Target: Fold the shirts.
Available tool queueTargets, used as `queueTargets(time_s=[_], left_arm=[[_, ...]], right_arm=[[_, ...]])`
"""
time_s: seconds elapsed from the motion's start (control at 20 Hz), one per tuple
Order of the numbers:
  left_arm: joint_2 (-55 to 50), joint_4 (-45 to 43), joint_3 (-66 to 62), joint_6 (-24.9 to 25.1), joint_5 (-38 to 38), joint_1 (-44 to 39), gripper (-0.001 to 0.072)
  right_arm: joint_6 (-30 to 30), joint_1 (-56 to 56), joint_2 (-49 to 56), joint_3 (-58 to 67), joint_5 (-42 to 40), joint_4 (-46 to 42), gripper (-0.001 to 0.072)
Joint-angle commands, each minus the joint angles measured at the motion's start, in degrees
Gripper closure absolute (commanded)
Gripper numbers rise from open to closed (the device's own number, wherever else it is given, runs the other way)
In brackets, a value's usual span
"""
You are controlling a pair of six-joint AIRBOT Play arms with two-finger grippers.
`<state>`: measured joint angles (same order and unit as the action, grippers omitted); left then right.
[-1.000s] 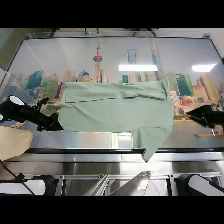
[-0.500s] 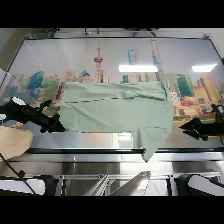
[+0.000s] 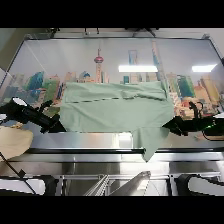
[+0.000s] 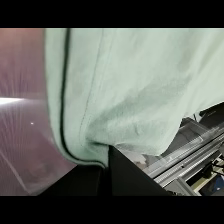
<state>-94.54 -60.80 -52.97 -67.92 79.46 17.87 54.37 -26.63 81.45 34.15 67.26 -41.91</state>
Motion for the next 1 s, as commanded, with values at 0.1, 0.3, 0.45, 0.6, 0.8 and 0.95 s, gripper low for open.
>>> queueTargets(time_s=[0.1,0.3,0.45,0.6,0.8,0.95], left_arm=[[0.0,-2.0,0.0,0.0,-4.4,0.0,0.0685],[0.0,-2.0,0.0,0.0,-3.8,0.0,0.0686],[0.0,-1.7,-0.2,0.0,-2.2,0.0,0.0685],[1.8,1.9,-0.2,3.0,1.5,1.0,0.0685],[5.4,2.4,-0.2,4.9,3.7,7.3,0.0685],[8.1,3.1,-0.1,4.8,5.0,13.7,0.0685]], right_arm=[[-2.0,0.6,0.3,-0.1,7.3,-0.3,0.0350],[-3.1,0.6,0.3,-0.1,7.8,0.0,0.0666],[-5.5,0.4,-0.6,0.0,12.5,5.0,0.0688],[-6.5,-2.0,-3.5,2.8,22.4,9.7,0.0688],[-5.0,-9.8,-8.1,8.8,24.7,10.9,0.0688],[-3.6,-13.7,-8.1,10.7,24.7,11.8,0.0688]])
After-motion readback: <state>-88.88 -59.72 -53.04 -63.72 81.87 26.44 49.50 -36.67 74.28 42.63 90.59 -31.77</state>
